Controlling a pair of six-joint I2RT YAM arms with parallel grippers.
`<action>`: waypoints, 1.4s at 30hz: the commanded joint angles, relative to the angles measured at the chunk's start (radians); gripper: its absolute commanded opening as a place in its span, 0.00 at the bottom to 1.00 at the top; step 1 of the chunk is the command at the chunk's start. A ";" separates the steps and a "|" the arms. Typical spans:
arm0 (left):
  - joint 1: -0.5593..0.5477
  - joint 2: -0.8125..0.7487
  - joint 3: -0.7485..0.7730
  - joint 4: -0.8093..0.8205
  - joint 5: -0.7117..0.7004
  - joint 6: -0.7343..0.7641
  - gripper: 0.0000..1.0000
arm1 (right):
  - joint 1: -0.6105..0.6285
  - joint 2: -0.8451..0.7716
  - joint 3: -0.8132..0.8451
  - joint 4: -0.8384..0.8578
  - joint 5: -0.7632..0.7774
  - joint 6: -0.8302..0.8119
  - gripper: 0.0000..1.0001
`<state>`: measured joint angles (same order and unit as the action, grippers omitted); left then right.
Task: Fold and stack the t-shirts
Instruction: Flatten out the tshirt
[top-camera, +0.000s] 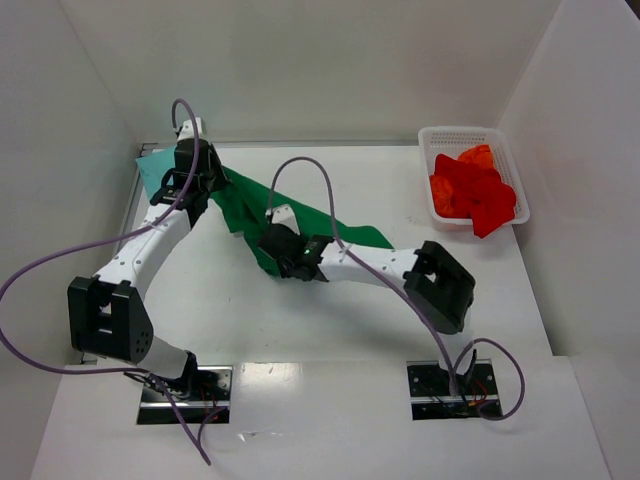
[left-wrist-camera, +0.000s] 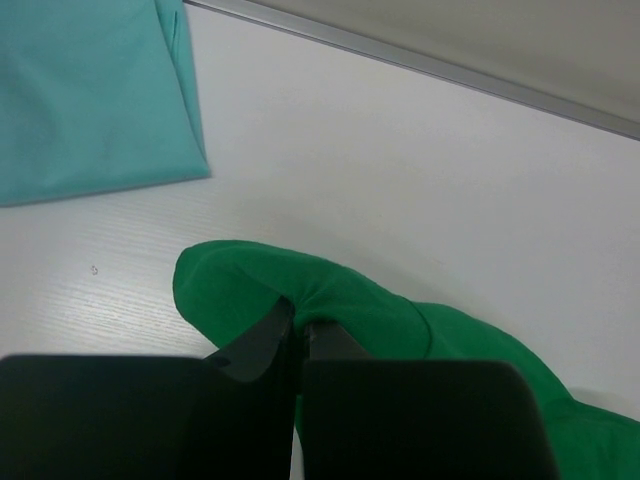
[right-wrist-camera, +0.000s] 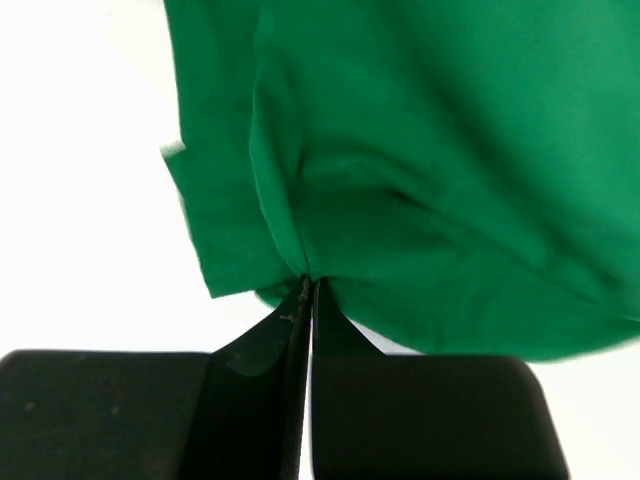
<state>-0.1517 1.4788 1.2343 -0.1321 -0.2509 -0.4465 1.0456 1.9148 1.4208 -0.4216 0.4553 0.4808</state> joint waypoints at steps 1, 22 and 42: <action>0.020 0.002 0.034 0.007 0.016 0.015 0.00 | -0.034 -0.188 0.074 -0.005 0.123 -0.008 0.00; 0.031 -0.129 0.383 -0.147 0.048 0.135 0.00 | -0.593 -0.539 0.226 0.070 0.120 -0.218 0.00; 0.040 -0.564 0.397 -0.218 0.021 0.239 0.00 | -0.719 -0.979 0.057 0.065 -0.080 -0.212 0.00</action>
<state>-0.1429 1.0399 1.6435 -0.3866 -0.1469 -0.2483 0.3618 1.0555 1.5202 -0.3567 0.3074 0.2936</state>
